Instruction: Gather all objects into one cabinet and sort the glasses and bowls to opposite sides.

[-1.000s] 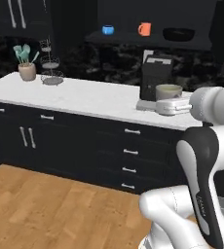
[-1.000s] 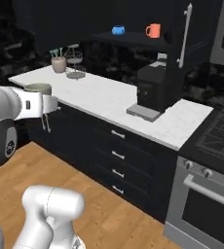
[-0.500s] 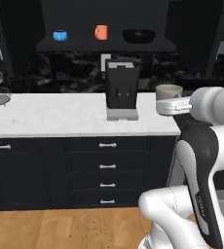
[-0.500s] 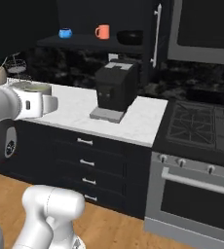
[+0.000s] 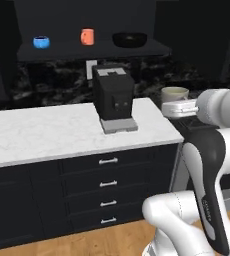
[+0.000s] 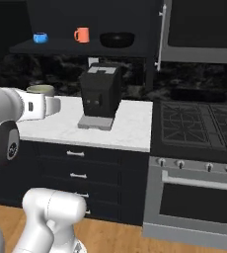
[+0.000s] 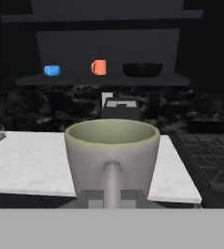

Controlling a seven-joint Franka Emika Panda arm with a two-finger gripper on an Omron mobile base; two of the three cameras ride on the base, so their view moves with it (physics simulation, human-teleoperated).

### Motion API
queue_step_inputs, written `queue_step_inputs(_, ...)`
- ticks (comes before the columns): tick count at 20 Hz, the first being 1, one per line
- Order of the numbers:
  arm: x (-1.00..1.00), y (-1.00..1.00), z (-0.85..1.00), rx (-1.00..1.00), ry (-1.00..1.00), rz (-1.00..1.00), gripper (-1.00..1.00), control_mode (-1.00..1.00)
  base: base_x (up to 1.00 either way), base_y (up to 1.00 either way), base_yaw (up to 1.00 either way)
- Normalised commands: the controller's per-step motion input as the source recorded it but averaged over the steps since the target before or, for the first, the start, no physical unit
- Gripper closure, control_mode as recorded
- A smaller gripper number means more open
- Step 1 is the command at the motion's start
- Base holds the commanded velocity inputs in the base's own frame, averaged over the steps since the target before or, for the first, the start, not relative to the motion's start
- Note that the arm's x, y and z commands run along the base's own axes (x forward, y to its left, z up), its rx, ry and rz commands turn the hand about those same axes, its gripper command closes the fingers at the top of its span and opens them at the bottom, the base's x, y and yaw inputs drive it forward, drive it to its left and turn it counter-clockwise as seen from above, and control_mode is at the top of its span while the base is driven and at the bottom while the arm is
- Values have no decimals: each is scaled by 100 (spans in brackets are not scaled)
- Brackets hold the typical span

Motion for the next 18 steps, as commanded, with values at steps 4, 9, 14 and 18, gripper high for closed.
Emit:
queue_step_inputs(4,0,0,0,0,0,0,100,100,34,78,-26)
queue_step_inputs(9,0,0,0,0,0,0,100,100,26,65,-12)
queue_step_inputs(14,0,0,0,0,0,0,100,100,44,34,-3)
queue_step_inputs(18,0,0,0,0,0,0,100,100,57,-4,1)
